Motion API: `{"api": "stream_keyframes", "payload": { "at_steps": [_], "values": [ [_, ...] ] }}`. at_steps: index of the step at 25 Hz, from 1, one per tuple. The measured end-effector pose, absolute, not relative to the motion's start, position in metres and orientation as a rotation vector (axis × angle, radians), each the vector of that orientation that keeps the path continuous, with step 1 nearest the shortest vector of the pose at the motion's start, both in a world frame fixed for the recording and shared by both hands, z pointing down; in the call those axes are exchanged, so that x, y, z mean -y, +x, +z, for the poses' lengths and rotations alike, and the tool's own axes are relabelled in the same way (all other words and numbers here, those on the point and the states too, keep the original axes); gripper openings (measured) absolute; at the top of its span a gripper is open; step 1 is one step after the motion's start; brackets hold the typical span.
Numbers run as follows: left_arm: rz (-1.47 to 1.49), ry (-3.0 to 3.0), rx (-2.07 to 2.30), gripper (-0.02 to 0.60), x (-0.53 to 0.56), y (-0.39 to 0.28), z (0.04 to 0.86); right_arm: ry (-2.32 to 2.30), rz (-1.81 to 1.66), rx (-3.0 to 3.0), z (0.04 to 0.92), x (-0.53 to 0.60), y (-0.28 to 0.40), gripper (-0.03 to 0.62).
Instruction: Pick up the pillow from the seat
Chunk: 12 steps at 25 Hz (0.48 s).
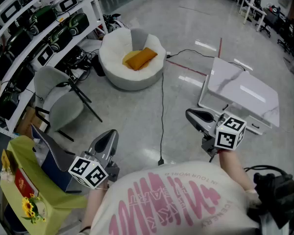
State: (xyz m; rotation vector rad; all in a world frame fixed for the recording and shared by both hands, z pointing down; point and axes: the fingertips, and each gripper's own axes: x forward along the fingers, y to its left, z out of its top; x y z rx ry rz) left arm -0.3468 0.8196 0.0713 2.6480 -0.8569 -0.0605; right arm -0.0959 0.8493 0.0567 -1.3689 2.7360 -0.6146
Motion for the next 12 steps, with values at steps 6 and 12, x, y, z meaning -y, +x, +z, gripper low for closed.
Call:
{"api": "stream_keyframes", "payload": {
  "at_steps": [6,12],
  "values": [
    [-0.028,2.653,0.859,0.011,-0.817,-0.343,0.052,-1.382,-0.611,-2.739,0.057,-0.847,-0.100,0.005],
    [-0.042,2.669,0.836,0.011,-0.806,-0.353,0.057,-1.403,-0.610,-2.737,0.058,-0.841,-0.109,0.005]
  ]
}}
